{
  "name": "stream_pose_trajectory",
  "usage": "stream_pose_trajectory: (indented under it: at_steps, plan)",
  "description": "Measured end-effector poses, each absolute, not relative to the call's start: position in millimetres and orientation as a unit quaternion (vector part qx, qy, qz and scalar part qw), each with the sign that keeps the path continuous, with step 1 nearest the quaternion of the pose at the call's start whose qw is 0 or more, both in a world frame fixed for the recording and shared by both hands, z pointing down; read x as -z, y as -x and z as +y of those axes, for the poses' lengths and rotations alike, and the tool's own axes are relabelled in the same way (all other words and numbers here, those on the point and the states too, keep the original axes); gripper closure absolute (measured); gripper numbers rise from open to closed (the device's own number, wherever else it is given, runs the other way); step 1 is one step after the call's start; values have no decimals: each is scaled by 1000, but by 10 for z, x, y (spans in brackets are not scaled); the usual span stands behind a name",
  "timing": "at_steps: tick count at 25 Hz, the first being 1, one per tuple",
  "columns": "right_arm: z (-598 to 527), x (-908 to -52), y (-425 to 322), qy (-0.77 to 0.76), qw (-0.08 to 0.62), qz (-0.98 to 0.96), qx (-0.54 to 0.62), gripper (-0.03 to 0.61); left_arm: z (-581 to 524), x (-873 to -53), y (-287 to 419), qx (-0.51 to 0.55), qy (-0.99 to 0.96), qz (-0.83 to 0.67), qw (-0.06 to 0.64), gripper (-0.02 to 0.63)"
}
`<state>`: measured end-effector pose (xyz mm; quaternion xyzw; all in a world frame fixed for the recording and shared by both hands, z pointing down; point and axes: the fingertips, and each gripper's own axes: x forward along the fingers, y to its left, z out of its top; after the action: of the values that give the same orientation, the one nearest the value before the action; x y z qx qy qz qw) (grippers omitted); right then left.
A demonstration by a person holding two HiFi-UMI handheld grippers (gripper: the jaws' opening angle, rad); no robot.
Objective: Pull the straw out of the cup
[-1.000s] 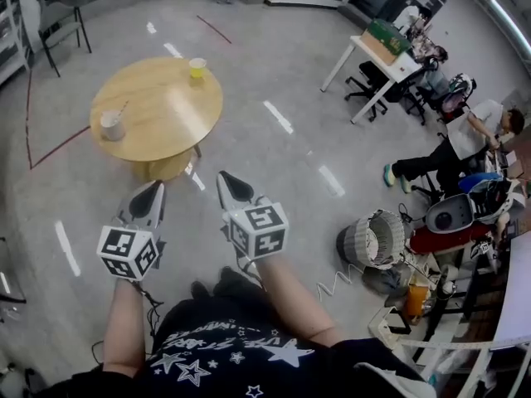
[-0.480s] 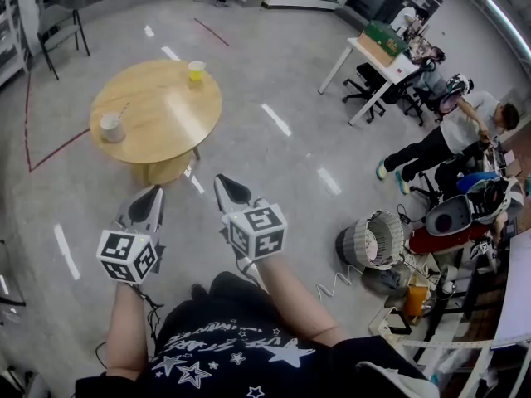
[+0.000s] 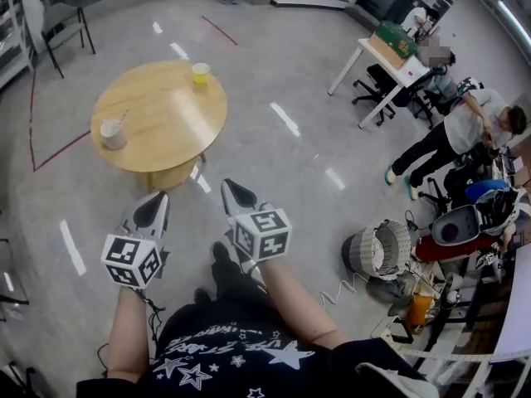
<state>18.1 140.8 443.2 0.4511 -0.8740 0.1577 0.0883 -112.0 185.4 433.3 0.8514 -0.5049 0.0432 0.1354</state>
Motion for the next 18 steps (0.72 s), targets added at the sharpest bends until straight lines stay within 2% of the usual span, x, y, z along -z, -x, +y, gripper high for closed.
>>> stream_pose_trajectory:
  at_steps: [18]
  plan:
    - [-480, -4528, -509, -418, 86, -887, -178, 580, 134, -4485, 760, -64, -828, -532, 164, 604]
